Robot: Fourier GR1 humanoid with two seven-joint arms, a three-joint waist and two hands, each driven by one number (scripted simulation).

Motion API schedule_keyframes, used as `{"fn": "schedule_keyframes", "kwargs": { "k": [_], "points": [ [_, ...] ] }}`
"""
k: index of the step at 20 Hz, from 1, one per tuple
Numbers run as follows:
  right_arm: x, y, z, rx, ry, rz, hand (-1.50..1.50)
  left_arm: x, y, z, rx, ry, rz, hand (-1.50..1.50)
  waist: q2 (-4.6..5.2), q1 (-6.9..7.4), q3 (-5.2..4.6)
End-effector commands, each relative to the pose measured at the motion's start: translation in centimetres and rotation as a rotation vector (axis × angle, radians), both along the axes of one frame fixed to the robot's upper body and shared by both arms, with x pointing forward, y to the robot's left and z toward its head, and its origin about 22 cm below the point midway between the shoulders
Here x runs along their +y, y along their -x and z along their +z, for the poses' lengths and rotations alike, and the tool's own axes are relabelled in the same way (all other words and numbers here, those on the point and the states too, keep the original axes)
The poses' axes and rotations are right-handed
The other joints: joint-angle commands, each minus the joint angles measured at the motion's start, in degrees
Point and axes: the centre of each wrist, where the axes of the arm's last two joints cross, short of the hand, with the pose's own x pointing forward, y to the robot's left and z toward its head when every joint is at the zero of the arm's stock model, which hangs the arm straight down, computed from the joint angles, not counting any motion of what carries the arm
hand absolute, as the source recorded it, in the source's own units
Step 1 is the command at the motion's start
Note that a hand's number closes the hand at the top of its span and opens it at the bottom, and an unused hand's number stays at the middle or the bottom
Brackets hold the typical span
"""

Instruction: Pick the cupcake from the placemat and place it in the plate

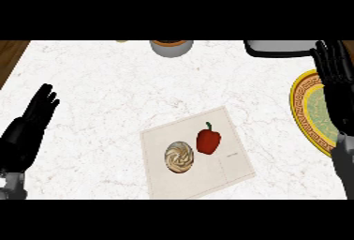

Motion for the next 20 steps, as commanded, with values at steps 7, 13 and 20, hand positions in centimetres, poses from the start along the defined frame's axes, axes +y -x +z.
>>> {"fn": "schedule_keyframes", "kwargs": {
  "k": [7,13,20],
  "points": [
    [3.6,2.2,-4.2,0.168,0.387,-0.172,1.5,-1.9,0.9,-4.1,0.19,-0.006,0.091,0.0,-0.29,-1.04,-4.87],
    [11.2,6.7,-9.3,0.171,0.15,-0.462,1.5,-3.0,1.4,-6.2,0.264,0.037,0.147,0.0,-1.25,-2.38,-1.86],
    [20.6,15.0,-13.5,0.097,0.051,-0.21,-1.5,-5.4,-0.1,-7.0,0.269,0.038,0.1,0.0,-0.81,0.04,-1.8]
  ]
}}
